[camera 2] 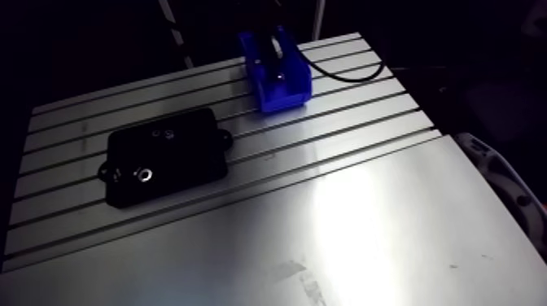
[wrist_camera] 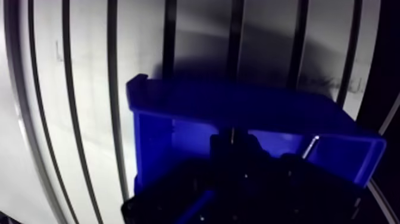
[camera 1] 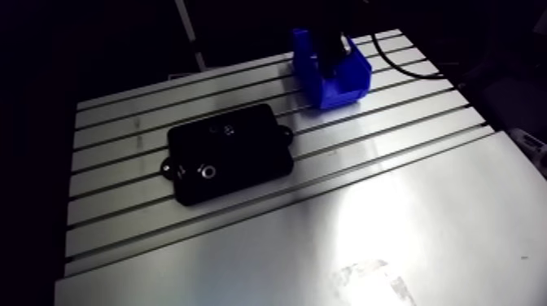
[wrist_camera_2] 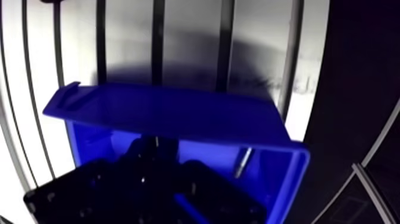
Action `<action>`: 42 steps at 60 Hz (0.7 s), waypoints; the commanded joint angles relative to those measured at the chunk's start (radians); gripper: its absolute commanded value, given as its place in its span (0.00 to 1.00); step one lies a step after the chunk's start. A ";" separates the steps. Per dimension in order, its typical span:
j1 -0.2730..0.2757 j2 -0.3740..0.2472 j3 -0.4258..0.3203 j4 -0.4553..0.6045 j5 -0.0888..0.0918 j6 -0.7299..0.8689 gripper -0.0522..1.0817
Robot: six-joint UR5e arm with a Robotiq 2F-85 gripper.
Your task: Pick up the M10 bolt from the tray and put it into the blue bin.
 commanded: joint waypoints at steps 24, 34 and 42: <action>-0.017 -0.051 -0.006 -0.027 0.014 0.030 0.05; -0.017 -0.109 -0.022 0.068 0.032 0.030 0.05; -0.017 -0.155 -0.033 0.122 0.034 0.038 0.05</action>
